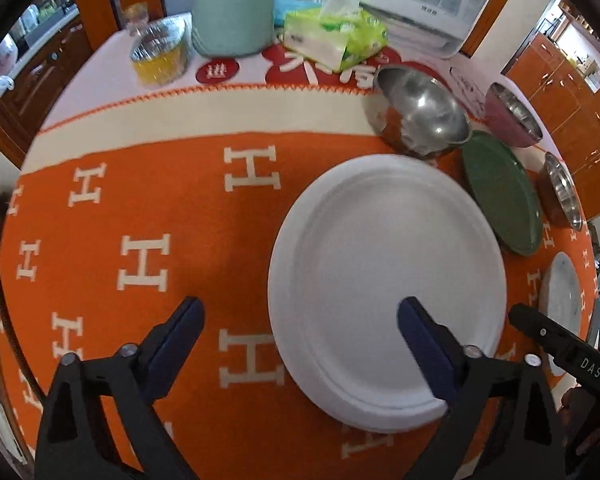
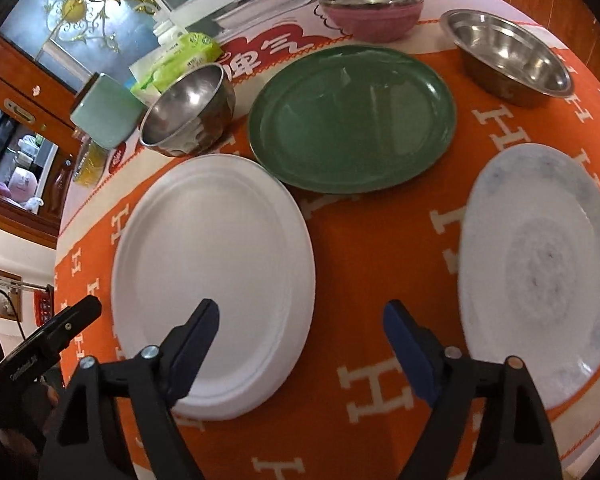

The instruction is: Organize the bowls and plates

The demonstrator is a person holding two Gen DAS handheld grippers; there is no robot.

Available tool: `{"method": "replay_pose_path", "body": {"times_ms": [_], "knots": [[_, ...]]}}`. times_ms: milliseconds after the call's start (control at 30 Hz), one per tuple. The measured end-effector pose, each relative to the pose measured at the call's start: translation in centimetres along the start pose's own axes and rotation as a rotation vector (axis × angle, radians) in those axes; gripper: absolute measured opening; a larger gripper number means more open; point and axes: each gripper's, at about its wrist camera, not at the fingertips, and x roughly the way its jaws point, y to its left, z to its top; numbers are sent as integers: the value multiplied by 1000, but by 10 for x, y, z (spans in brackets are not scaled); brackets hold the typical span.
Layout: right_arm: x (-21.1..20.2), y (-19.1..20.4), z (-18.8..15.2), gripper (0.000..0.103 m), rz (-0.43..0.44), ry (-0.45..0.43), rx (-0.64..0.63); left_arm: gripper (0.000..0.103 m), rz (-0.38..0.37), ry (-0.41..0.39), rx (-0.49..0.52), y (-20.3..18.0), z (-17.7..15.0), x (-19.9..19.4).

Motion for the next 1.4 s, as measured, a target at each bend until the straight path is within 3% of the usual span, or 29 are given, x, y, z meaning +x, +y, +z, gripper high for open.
{"method": "replay_pose_path", "body": {"times_ms": [167, 233, 333, 600, 733, 867, 1033, 1267, 1400], "knots": [[16, 1, 4, 61, 0, 27, -9, 81, -30, 38, -15, 3, 2, 21], [22, 0, 6, 55, 0, 35, -10, 68, -35, 53, -17, 4, 3, 28], [23, 3, 8, 53, 10, 18, -40, 51, -48, 90, -36, 6, 5, 39], [26, 9, 9, 31, -21, 2, -87, 24, -19, 92, -80, 12, 0, 45], [12, 15, 8, 29, -16, -33, -118, 23, -39, 95, -121, 18, -1, 38], [-10, 24, 2, 29, -13, -94, -159, 23, -24, 45, -107, 11, -5, 18], [-41, 26, -12, 29, -6, -166, -180, 23, -59, -30, -107, 6, -9, -17], [-85, 23, -42, 30, -40, -279, -212, 23, -106, -161, -31, -5, -37, -78], [-109, 15, -63, 30, -60, -335, -224, 23, -117, -197, 16, -20, -54, -100]]}}
